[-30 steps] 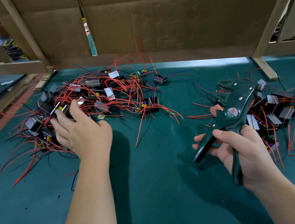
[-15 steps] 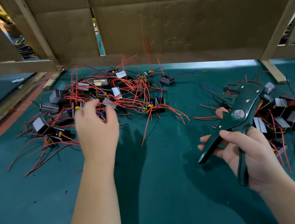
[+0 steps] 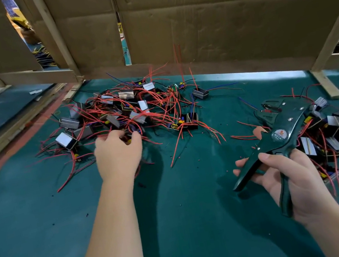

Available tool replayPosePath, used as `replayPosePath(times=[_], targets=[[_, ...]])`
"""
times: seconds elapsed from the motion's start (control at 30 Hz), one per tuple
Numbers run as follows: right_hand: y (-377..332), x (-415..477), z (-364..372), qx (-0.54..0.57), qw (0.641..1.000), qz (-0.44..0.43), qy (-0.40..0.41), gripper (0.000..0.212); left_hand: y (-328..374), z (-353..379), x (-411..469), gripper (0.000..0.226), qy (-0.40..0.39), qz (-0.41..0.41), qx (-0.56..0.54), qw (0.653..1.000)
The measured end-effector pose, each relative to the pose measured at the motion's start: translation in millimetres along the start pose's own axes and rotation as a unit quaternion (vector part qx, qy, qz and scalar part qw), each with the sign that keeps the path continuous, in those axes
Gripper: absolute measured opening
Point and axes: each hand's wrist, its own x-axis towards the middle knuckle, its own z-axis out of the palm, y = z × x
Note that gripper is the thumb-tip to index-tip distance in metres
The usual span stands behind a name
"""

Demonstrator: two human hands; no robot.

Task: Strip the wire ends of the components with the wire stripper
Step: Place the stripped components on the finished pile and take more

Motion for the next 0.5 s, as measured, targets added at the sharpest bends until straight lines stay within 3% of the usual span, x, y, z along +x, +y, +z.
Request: replayPosePath(times=[0.1,0.2,0.27,0.3,0.4,0.5], targets=[[1,1,0,-0.008,1.000,-0.008,-0.002,0.036,8,-4,-9,0.024,0.019,0.073,-0.141,0.987],[2,0,-1,-0.007,1.000,-0.007,-0.004,0.031,8,-9,-5,0.020,0.167,0.134,-0.142,0.966],[1,0,-2,-0.007,1.000,-0.013,-0.005,0.032,-2,-12,5,0.032,0.265,0.101,-0.115,0.952],[1,0,-2,-0.009,1.000,-0.018,-0.005,0.034,-8,-13,11,0.042,0.275,0.053,-0.095,0.955],[1,-1,-2,-0.014,1.000,-0.023,-0.010,0.043,-29,-15,27,0.070,0.145,-0.121,-0.022,0.982],[3,0,-3,-0.002,1.000,-0.010,-0.008,0.049,-37,-11,31,0.060,0.075,-0.134,0.002,0.988]])
